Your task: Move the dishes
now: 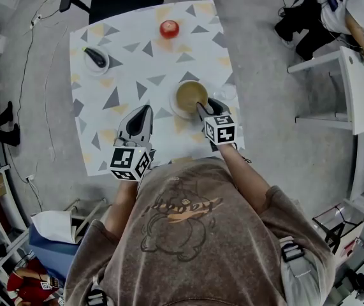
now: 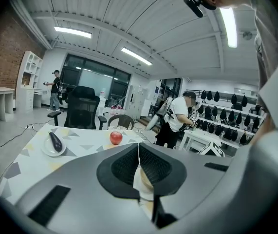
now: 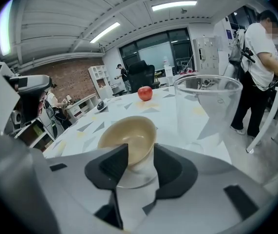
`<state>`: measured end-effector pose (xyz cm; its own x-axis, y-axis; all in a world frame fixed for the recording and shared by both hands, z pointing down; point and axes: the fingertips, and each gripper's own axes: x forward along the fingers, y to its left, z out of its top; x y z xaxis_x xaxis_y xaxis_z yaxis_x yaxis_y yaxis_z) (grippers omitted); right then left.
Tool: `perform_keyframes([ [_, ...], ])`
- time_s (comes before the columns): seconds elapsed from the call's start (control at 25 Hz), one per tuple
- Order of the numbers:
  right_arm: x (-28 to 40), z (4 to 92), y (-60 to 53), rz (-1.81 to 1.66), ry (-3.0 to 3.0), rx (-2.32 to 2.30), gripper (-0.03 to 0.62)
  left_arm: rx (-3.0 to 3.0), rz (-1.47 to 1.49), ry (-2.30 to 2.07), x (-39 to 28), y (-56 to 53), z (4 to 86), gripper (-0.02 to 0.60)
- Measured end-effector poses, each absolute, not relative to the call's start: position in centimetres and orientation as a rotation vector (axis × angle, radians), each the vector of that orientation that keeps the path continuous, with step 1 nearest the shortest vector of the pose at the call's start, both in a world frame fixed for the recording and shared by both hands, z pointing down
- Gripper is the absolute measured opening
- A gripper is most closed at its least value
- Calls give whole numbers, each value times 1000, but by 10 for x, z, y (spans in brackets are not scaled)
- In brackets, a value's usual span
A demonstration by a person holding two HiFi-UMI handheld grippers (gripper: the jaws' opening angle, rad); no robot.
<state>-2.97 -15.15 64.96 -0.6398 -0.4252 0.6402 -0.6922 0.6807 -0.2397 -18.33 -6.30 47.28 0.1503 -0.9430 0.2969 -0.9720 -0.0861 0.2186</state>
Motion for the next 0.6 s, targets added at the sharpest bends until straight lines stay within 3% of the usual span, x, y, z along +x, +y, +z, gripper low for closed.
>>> perform_keyframes([
  [0.48,-22,645,-155,588,-2312,909,32,2078,110,-1835,-182,-66,474,20],
  [0.6,-23,642,-154,585,-2321,903,21,2077,105,-1837,-182,-66,473,20],
])
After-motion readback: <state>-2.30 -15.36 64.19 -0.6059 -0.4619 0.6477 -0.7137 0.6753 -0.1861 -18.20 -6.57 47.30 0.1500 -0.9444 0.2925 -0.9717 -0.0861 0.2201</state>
